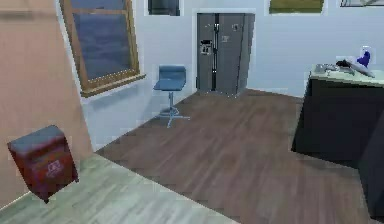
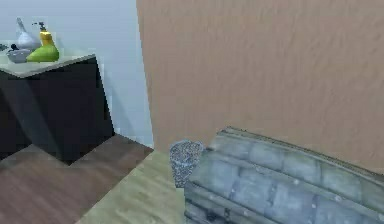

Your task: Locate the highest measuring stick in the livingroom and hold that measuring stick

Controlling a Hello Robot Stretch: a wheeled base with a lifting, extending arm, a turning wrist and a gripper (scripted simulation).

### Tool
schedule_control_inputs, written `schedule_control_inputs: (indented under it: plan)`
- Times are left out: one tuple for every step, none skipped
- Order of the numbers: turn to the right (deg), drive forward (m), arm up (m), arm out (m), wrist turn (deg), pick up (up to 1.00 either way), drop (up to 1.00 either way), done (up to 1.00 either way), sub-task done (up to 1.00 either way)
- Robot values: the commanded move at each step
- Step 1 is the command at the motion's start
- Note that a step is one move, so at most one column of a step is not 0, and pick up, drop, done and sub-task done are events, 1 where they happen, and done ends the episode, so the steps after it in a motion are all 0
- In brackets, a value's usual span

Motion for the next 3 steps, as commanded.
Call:
schedule_control_inputs:
  plan:
    - [30.0, 0.0, 0.0, 0.0, 0.0, 0.0, 0.0, 0.0, 0.0]
    - [0.0, 0.4, 0.0, 0.0, 0.0, 0.0, 0.0, 0.0, 0.0]
    - [-45.0, 0.0, 0.0, 0.0, 0.0, 0.0, 0.0, 0.0, 0.0]
